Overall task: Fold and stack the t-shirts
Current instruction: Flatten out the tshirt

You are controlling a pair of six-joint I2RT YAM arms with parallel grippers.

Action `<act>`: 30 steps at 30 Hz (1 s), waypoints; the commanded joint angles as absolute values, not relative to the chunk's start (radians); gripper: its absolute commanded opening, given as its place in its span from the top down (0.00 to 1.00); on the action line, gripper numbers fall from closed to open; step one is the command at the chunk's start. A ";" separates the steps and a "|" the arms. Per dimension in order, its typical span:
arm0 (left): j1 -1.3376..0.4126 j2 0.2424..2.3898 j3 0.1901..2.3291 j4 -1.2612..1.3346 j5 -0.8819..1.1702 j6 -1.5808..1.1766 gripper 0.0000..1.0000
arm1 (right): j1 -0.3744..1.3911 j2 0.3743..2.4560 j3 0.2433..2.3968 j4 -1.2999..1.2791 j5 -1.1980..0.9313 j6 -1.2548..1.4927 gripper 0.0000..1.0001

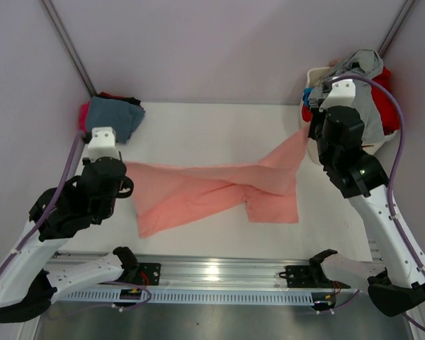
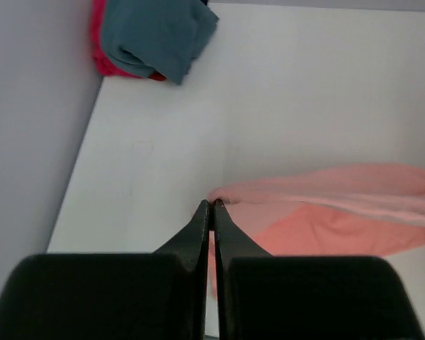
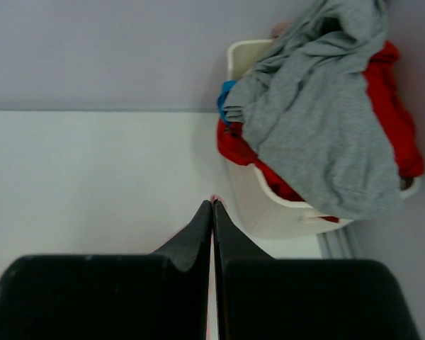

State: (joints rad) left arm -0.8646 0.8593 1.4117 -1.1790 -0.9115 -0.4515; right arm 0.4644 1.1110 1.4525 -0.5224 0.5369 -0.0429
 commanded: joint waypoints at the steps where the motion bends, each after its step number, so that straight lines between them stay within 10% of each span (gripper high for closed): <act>1: -0.830 0.851 1.447 -1.227 -1.025 -0.356 1.00 | 0.430 1.068 1.482 -0.486 0.682 -0.104 1.00; 30: -0.796 0.721 1.804 -1.105 -1.101 -0.045 1.00 | 0.482 0.867 1.902 -0.371 0.718 -0.330 1.00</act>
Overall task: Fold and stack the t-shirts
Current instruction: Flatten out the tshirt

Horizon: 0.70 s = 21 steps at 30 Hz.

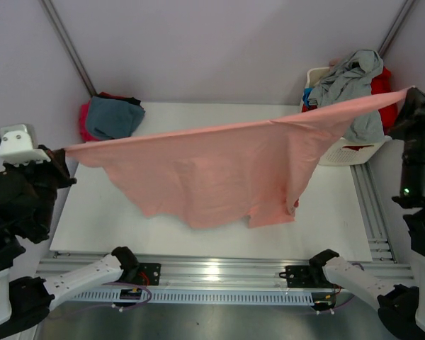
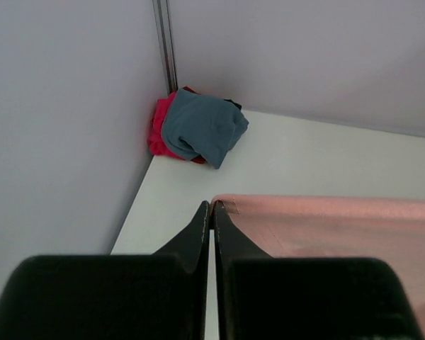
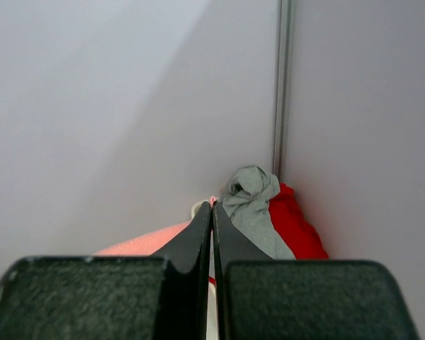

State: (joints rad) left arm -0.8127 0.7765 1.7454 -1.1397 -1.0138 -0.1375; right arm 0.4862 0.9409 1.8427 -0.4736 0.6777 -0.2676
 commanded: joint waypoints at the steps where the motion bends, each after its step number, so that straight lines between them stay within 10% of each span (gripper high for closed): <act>1: -0.796 0.707 1.812 -1.092 -1.104 -0.020 1.00 | 0.483 0.839 1.904 -0.367 0.709 -0.340 1.00; 10: -0.796 0.566 1.618 -0.645 -1.267 0.388 1.00 | 0.494 0.698 1.778 -0.173 0.733 -0.445 1.00; 21: -0.796 0.601 1.614 -0.771 -1.203 0.264 1.00 | 0.534 0.764 1.757 -0.305 0.715 -0.397 1.00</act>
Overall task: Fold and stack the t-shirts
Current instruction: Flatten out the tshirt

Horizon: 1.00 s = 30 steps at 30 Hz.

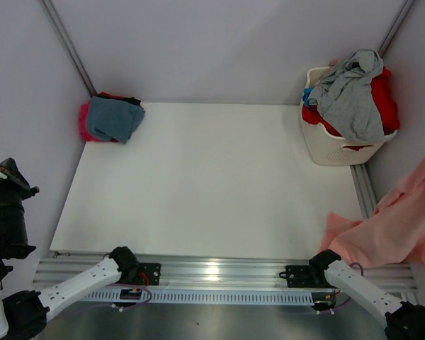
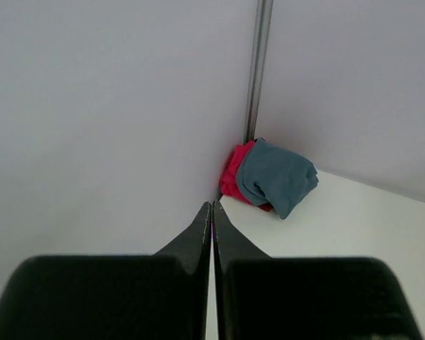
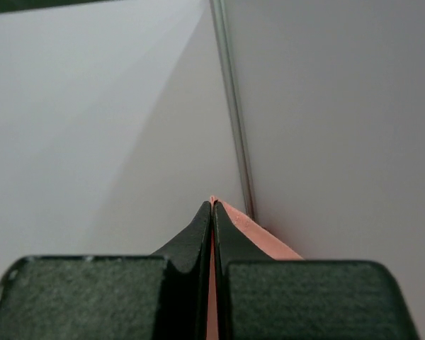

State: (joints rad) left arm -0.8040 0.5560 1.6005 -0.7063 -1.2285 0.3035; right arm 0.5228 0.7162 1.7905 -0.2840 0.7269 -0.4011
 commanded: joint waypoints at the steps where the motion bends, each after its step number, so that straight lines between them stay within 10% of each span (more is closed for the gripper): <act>1: -0.796 0.607 1.621 -0.814 -1.174 0.192 1.00 | 0.535 0.767 1.747 -0.305 0.716 -0.396 1.00; 15: -0.796 0.598 1.467 -0.876 -0.871 -0.080 1.00 | 0.549 1.133 1.704 -0.390 0.312 0.056 1.00; 22: -0.796 0.565 1.353 -0.808 -0.859 -0.143 0.98 | 0.868 1.771 2.671 -0.589 -0.271 0.092 1.00; 30: -0.796 0.545 1.290 -0.811 -0.870 -0.209 0.19 | 0.825 1.333 2.219 -0.190 -0.258 0.080 1.00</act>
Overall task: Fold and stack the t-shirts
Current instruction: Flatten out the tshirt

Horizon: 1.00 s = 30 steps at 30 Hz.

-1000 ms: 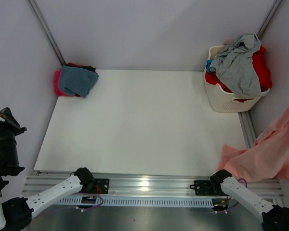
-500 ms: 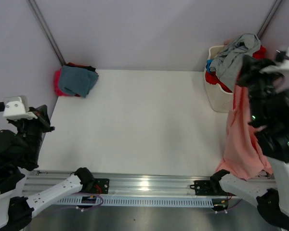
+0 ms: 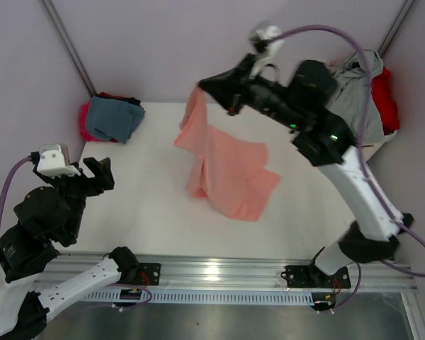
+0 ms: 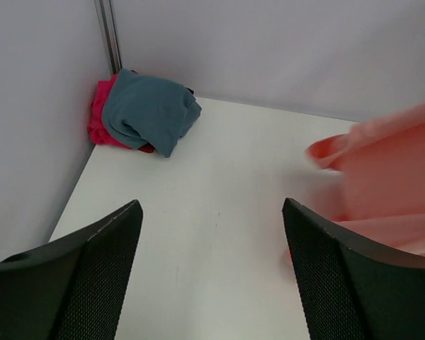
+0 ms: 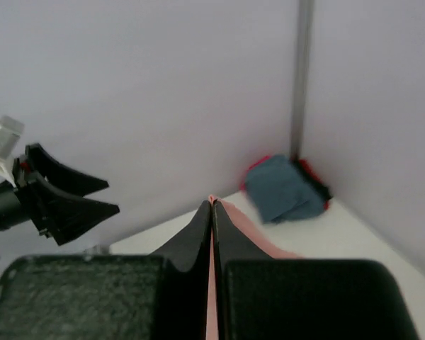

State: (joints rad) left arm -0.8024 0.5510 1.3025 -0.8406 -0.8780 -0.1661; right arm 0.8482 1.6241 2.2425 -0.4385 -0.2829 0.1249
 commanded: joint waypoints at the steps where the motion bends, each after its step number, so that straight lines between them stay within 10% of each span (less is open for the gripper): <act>1: -0.796 0.548 1.282 -0.813 -0.876 -0.207 0.15 | 0.825 1.242 2.107 -0.172 -0.135 0.021 1.00; 10: -0.796 0.595 1.267 -0.818 -0.810 -0.235 0.01 | 0.808 1.017 1.692 -0.327 0.435 -0.149 1.00; 21: -0.796 0.641 1.221 -0.851 -0.677 -0.330 0.01 | 0.845 0.851 1.197 -0.460 0.417 0.139 1.00; 30: -0.796 0.641 1.206 -0.845 -0.644 -0.341 0.01 | 0.857 0.876 1.215 -0.465 0.483 0.072 1.00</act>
State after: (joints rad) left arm -0.8024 0.6441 1.2049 -0.8608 -0.6727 -0.3157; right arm 0.8501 0.8719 1.1614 -0.5247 0.4263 0.0952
